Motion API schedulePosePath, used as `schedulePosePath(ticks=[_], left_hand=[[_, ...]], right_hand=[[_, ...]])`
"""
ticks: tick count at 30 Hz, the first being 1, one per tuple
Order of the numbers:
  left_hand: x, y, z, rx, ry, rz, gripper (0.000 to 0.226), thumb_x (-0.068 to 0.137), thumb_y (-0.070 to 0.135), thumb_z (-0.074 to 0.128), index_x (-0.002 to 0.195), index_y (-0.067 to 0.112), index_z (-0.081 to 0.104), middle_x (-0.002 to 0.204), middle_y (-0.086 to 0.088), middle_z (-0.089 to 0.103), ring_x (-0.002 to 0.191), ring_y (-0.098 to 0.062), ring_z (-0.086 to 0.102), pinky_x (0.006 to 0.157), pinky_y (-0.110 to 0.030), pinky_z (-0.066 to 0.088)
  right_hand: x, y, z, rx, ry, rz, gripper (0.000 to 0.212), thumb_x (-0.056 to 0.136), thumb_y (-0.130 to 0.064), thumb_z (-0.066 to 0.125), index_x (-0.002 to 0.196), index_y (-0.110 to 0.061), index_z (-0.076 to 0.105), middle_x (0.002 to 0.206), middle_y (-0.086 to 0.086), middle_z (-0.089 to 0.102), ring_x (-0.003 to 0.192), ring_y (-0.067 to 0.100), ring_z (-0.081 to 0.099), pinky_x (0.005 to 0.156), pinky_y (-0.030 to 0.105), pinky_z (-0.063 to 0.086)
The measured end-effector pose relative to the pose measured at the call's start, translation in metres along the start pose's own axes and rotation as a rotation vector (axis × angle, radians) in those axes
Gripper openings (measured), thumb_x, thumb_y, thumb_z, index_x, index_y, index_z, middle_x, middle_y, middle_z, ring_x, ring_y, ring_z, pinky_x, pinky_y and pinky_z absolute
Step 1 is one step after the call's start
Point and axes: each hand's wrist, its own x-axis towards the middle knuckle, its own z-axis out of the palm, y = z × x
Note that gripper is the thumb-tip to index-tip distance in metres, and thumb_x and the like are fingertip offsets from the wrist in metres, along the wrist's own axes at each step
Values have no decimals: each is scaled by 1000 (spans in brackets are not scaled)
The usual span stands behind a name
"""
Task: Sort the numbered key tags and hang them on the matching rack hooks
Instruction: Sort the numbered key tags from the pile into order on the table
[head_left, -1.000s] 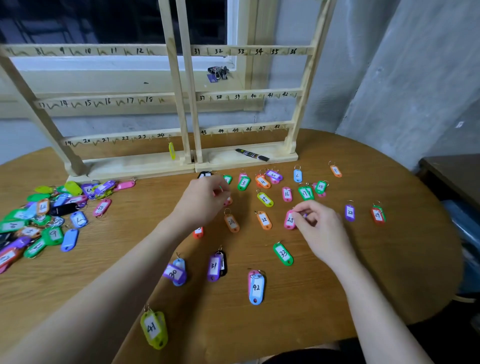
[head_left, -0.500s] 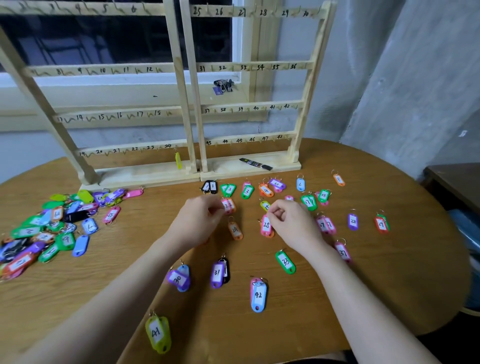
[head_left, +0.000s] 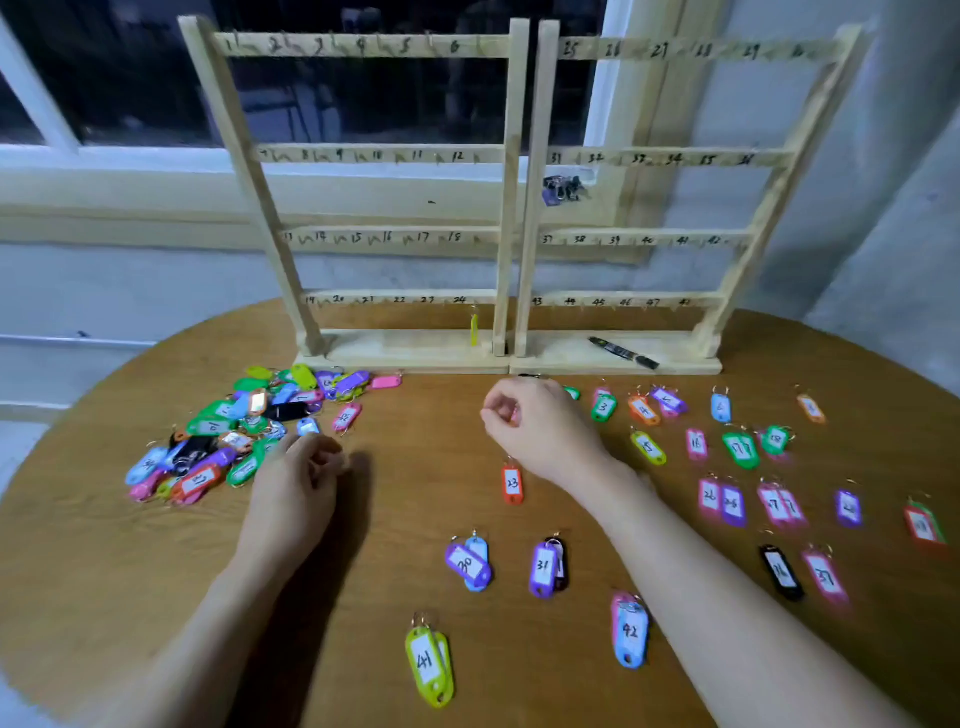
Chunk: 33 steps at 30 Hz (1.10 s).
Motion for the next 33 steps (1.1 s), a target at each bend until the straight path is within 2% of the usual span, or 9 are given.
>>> schedulePosePath(ticks=[3,7,10,13,17,21,25,28,33], left_hand=[[-4,-16,1,-19,162,-114,11,87,1,66,96,6,69,93,-10,60,83,-31,58,77,-33,43],[-2,-19,9,32,230,-171,19,86,10,70,105,5,67,101,-18,57,99,-38,51,88,-46,42],[-3,-23,4,71,280,-313,33,80,24,79,107,11,67,109,-17,57,106,-39,50,91,-46,38],[-3,-23,1,104,272,-415,34,81,30,76,111,15,68,112,-12,58,112,-36,49,93,-45,35],[-1,-26,3,81,230,-325,23,87,24,72,109,18,73,112,-5,66,113,-31,56,95,-46,39],[1,-30,1,-42,229,-207,13,84,12,72,96,17,75,93,2,67,90,-27,63,82,-46,51],[1,-30,1,-119,256,-256,25,81,15,77,106,15,71,100,0,64,88,-26,62,83,-47,52],[2,-30,3,-46,237,-266,36,79,21,79,113,15,71,102,-4,67,95,-30,62,86,-48,50],[2,-26,1,-35,230,-245,23,83,22,77,106,18,73,102,3,71,95,-25,65,86,-46,50]], right_hand=[[25,-24,35,42,-162,-99,10,94,-27,61,95,-26,71,81,-16,56,76,5,52,76,36,53],[49,-48,78,12,-318,-133,25,99,-28,58,124,-26,67,101,-12,54,93,12,54,85,38,53],[60,-61,102,-43,-313,-115,36,99,-40,58,134,-33,60,127,-6,55,112,18,59,93,40,51],[69,-69,119,-125,-256,-98,45,98,-54,53,139,-36,56,138,-5,51,125,20,54,100,40,47],[73,-74,132,-183,-166,-161,48,97,-60,51,138,-36,57,124,-4,53,120,19,54,93,39,46],[76,-71,137,-159,-144,-246,42,97,-58,53,133,-38,63,110,-5,49,111,16,54,87,37,47],[77,-68,141,-128,-124,-254,33,95,-59,56,116,-36,68,110,-9,49,112,12,52,85,35,45],[78,-65,143,-90,-102,-249,29,92,-60,61,95,-32,61,108,-11,51,110,12,53,83,35,46],[81,-61,143,-72,-173,-236,29,95,-55,59,103,-27,61,114,-11,52,116,12,52,87,32,40]])
